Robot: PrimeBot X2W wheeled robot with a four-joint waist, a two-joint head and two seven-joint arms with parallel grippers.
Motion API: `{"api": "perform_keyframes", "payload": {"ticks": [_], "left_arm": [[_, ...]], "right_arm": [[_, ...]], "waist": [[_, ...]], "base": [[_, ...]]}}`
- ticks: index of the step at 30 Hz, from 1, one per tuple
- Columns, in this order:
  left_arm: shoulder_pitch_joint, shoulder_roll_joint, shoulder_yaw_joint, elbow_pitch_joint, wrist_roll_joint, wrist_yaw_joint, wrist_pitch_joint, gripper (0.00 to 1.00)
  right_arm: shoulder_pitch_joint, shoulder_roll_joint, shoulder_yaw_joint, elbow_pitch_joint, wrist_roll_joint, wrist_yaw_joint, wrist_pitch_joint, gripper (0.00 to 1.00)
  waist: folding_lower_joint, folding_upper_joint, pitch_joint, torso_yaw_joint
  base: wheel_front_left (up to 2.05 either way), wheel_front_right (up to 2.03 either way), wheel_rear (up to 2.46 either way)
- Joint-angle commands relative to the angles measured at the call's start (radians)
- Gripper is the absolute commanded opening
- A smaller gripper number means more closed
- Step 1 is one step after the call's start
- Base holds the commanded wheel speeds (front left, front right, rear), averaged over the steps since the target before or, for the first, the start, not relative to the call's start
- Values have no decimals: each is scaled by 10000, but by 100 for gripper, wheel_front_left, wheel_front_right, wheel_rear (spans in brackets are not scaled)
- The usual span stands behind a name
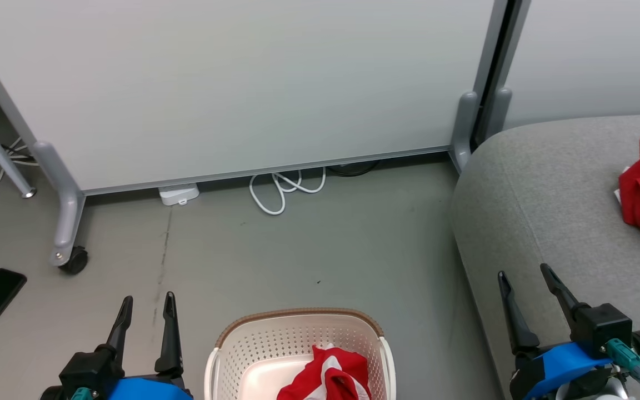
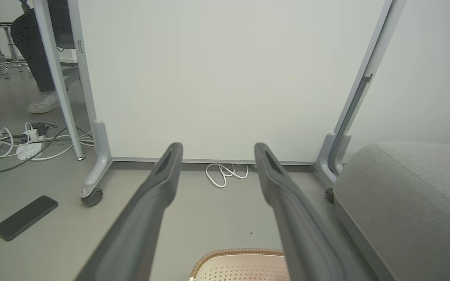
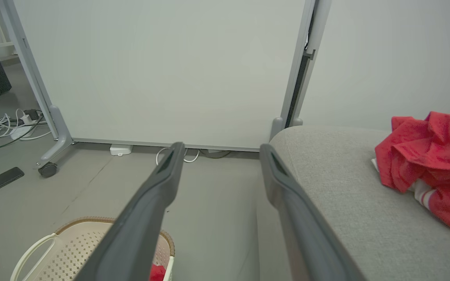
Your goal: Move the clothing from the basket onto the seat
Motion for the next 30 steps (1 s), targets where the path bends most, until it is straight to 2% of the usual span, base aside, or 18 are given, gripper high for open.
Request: {"api": "perform_keyframes", "payload": {"ticks": [1,11,30], "left_arm": [[59,-4,78,-8,57,-43,-28,100],[-38,-52,271,34,260,-111,-26,100],[-204,-158,606,-154,456,-184,-26,100]], "right_arm": [[120,48,28,-61,14,5,43,100],[-10,96,178,-183,-61,3,96,100],[-213,117,471,-109,264,3,-20,100]], "waist": [[0,-1,20,124],[0,-1,172,545],[0,-1,456,374]], "base": [[0,0,0],[0,0,0],[0,0,0]]}}
